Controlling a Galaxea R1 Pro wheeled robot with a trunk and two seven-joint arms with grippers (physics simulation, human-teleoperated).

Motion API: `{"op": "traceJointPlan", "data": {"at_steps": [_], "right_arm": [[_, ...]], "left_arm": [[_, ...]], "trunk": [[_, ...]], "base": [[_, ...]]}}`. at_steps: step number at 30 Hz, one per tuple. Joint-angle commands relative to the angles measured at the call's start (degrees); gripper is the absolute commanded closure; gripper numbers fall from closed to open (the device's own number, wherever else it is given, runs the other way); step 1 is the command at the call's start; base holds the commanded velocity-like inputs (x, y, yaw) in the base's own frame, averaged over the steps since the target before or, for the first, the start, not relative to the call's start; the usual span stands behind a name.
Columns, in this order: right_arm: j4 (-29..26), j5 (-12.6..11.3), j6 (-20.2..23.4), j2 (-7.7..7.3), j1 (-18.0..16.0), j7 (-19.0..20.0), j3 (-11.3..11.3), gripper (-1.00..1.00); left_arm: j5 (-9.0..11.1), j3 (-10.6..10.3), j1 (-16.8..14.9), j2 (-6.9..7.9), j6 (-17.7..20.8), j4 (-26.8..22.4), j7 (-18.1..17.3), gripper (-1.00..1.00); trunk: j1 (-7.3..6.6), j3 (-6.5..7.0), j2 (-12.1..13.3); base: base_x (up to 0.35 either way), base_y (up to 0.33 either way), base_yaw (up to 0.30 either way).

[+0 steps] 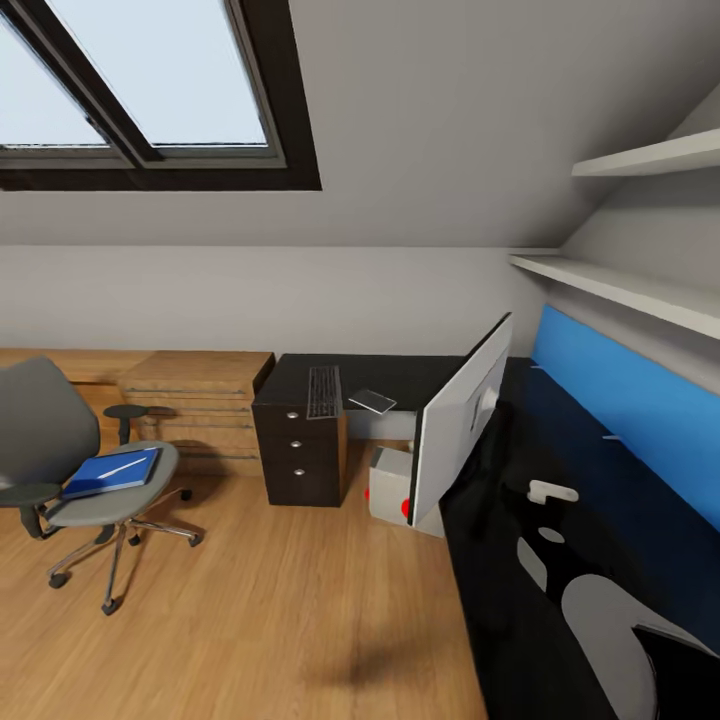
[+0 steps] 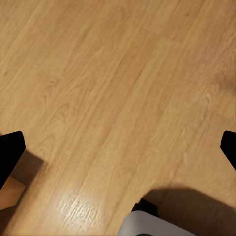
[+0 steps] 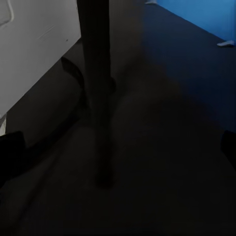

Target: In the bedroom, organize the workspace by keeping the computer under the desk, ensuring the monitor is on the desk, placing the keyboard on the desk next to the monitor, placing the mouse on the desk next to the keyboard, moving the folder from the swivel chair onto the desk next to the mouse, stacking the notebook on top of the folder with the pen on top of the notebook, and positioning the swivel chair next to the desk.

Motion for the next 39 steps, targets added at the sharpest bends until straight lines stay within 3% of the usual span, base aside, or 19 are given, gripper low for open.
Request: {"op": "traceJointPlan", "data": {"at_steps": [1, 10, 21, 39], "right_arm": [[0.09, 0.58, -0.19, -0.07, -0.08, -0.16, -0.34, -1.00], [0.15, 0.67, -0.40, -1.19, -0.08, -0.25, -0.31, -1.00], [0.19, 0.67, -0.50, -1.07, -0.08, -0.24, -0.25, -1.00], [0.27, 0.86, -0.79, -0.81, -0.08, -0.17, -0.25, -1.00]], "left_arm": [[0.60, -0.15, -0.04, 0.00, -0.24, 0.04, -0.02, -1.00], [0.59, -0.26, -0.04, -0.07, -0.24, 0.04, 0.01, -1.00], [0.51, -0.34, -0.04, -0.11, -0.24, 0.06, 0.01, -1.00], [0.57, -0.35, -0.04, -0.09, -0.16, 0.07, 0.01, -1.00]], "trunk": [[0.02, -0.11, -0.12], [0.02, -0.11, -0.12], [0.02, -0.11, -0.12], [0.02, -0.11, -0.12]], "base": [[0.000, 0.042, 0.000], [0.000, 0.057, 0.000], [0.000, 0.179, 0.000], [0.086, 0.028, 0.000]]}}
